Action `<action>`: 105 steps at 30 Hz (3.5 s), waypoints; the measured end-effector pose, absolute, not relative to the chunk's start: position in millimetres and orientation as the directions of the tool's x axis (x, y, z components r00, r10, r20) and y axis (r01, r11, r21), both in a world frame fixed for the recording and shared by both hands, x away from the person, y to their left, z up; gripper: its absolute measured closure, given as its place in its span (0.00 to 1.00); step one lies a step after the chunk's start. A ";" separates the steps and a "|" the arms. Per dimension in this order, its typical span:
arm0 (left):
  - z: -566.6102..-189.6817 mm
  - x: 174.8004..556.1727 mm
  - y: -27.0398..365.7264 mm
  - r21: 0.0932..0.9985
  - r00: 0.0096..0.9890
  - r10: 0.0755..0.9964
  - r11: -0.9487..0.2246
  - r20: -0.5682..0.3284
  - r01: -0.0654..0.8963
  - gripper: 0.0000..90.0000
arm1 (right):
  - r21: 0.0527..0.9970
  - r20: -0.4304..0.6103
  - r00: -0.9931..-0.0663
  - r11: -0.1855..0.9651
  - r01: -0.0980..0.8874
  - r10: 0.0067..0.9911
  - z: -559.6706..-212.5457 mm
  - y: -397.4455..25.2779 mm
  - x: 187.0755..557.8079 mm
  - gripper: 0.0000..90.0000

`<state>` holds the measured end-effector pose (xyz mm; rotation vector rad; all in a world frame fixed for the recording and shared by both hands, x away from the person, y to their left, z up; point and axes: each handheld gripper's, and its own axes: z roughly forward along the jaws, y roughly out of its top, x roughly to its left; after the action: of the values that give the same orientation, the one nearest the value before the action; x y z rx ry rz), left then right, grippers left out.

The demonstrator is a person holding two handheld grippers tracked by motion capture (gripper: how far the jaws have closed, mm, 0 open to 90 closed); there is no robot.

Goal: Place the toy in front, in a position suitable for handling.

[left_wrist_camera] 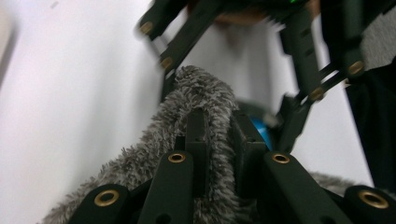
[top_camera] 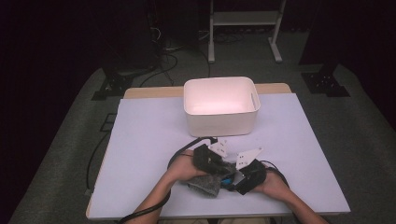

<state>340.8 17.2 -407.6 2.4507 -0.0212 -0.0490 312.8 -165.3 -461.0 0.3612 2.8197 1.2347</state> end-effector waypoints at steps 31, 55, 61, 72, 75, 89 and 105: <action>-413.9 346.8 119.4 0.574 0.988 0.138 -0.804 -0.068 0.152 0.87 | 0.731 0.054 -0.972 0.654 0.195 0.229 -461.6 -165.4 312.9 0.27; -415.9 363.6 83.2 0.596 0.988 0.118 -0.788 -0.100 0.155 0.88 | 0.728 0.039 -0.975 0.662 0.179 0.221 -461.7 -164.2 312.8 0.27; -409.3 359.5 66.3 0.623 0.993 0.055 -0.775 -0.105 0.108 0.91 | 0.726 0.039 -0.974 0.663 0.181 0.223 -461.5 -163.9 312.5 0.27; -403.8 340.5 17.4 0.590 0.995 -0.091 -0.806 -0.052 -0.043 0.89 | 0.732 0.050 -0.973 0.655 0.189 0.225 -462.4 -164.8 312.2 0.27; -402.5 336.7 28.7 0.595 0.995 -0.088 -0.803 -0.051 -0.040 0.90 | 0.730 0.040 -0.974 0.660 0.180 0.221 -462.1 -164.4 312.4 0.27; -412.7 330.2 121.9 0.554 0.995 0.071 -0.827 -0.063 0.094 0.89 | 0.721 0.006 -0.978 0.677 0.150 0.210 -462.0 -163.0 311.6 0.27; -407.8 319.5 92.8 0.578 0.997 -0.042 -0.816 -0.068 0.006 0.89 | 0.724 0.009 -0.976 0.672 0.155 0.215 -462.5 -163.0 311.3 0.27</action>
<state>319.5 92.8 -407.8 2.5230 -0.0251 -0.1033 311.3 -163.0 -462.5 0.3110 2.8017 1.2026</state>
